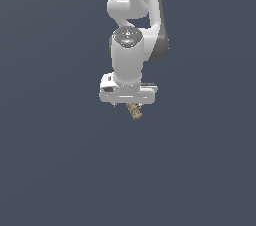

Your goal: Pick up the object and move it to a goal position.

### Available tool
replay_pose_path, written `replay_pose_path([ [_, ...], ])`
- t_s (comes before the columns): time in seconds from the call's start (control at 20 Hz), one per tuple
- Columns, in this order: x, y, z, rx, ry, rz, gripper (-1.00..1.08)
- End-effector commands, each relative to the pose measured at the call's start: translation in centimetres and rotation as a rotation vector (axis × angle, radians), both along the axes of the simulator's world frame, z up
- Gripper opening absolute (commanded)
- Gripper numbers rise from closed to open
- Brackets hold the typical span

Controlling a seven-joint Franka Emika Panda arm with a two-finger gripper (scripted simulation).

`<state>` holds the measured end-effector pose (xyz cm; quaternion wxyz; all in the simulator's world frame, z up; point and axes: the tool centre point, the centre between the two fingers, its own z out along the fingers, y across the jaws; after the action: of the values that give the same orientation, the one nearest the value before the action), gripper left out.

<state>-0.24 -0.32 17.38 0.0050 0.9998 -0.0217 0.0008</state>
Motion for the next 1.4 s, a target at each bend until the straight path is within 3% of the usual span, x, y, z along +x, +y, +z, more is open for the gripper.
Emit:
replay_pose_path([
  [0.0, 0.0, 0.0, 0.0, 0.000, 0.000, 0.000, 1.00],
  [0.4, 0.0, 0.2, 0.2, 0.029, 0.010, -0.013, 1.00],
  [0.75, -0.2, 0.2, 0.0, 0.029, 0.010, -0.002, 1.00],
  [1.35, -3.0, 1.6, -3.3, 0.018, 0.007, 0.201, 1.00],
])
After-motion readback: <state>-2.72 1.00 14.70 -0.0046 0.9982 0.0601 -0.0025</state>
